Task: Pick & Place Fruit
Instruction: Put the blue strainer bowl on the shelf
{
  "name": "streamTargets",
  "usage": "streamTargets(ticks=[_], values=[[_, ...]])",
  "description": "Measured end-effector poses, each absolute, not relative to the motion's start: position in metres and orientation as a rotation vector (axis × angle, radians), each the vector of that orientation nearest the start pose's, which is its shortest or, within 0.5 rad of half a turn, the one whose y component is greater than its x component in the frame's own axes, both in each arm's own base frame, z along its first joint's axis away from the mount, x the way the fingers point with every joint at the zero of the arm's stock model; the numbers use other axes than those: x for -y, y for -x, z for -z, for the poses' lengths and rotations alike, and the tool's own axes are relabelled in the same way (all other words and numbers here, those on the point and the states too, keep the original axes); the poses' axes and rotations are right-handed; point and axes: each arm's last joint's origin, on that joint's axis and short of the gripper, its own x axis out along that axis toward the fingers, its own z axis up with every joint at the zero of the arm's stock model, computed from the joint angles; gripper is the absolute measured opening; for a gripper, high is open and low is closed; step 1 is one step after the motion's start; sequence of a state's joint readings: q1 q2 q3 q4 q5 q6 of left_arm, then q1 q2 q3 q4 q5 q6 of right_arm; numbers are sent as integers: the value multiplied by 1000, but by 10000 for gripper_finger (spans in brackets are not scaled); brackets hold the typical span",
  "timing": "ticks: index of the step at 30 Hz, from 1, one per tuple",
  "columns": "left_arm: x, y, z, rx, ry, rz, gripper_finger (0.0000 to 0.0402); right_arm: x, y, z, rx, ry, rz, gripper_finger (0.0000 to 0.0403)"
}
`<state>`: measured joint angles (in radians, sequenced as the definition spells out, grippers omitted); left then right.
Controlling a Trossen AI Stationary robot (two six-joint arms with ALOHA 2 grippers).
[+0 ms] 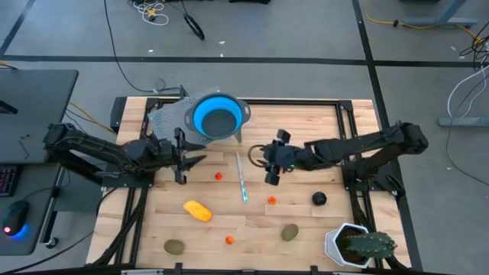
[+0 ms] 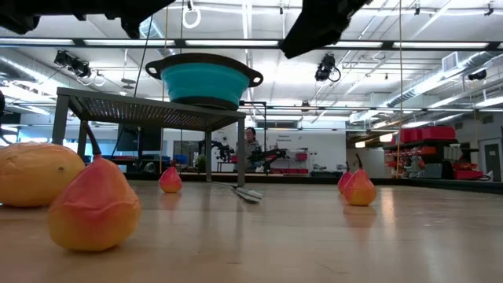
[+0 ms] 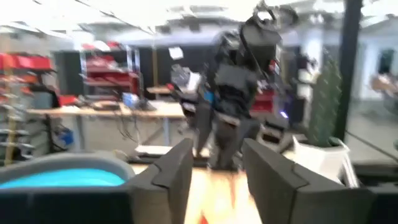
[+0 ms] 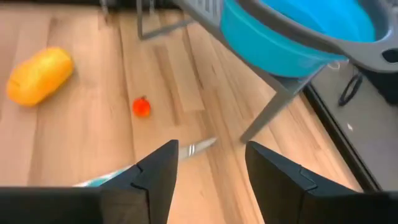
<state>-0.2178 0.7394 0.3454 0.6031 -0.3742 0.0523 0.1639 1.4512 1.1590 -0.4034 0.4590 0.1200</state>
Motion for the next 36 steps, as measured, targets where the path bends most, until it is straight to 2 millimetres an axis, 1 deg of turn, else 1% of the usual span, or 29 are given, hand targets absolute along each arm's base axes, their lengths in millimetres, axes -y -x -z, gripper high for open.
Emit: streamTargets(ticks=[3,6,9,11,12,14,16,18,19,22,25,28,32,33,36], values=[[27,-172,-264,155,18,-161,179,-40,-299,-288,-601,70,373,182],[28,-181,-269,110,21,-173,187,-40,-288,-287,-549,-8,402,174],[27,-193,-285,26,31,-189,187,-46,-279,-276,-492,-56,408,171],[25,-200,-300,-85,23,-198,187,-49,-276,-267,-460,-39,400,170],[24,-203,-309,-139,19,-206,187,-50,-275,-266,-441,-21,389,170],[21,-208,-327,-240,2,-229,187,-50,-273,-268,-408,33,375,169],[17,-212,-342,-335,-20,-253,189,-48,-274,-274,-365,100,373,169],[11,-220,-356,-405,-26,-283,196,-46,-274,-285,-296,157,394,169],[8,-223,-359,-457,-23,-293,202,-45,-273,-292,-252,175,406,169],[-3,-241,-361,-605,7,-298,226,-43,-268,-307,-170,225,420,169],[-12,-258,-356,-728,4,-348,252,-41,-263,-314,-155,236,419,169],[-18,-271,-357,-774,-14,-401,274,-43,-259,-311,-199,257,401,169],[-23,-289,-357,-783,-4,-379,292,-44,-256,-304,-276,301,382,169],[-26,-294,-356,-787,5,-372,295,-44,-256,-304,-280,303,387,169],[-34,-303,-341,-858,21,-376,297,-43,-255,-303,-300,329,417,169]])
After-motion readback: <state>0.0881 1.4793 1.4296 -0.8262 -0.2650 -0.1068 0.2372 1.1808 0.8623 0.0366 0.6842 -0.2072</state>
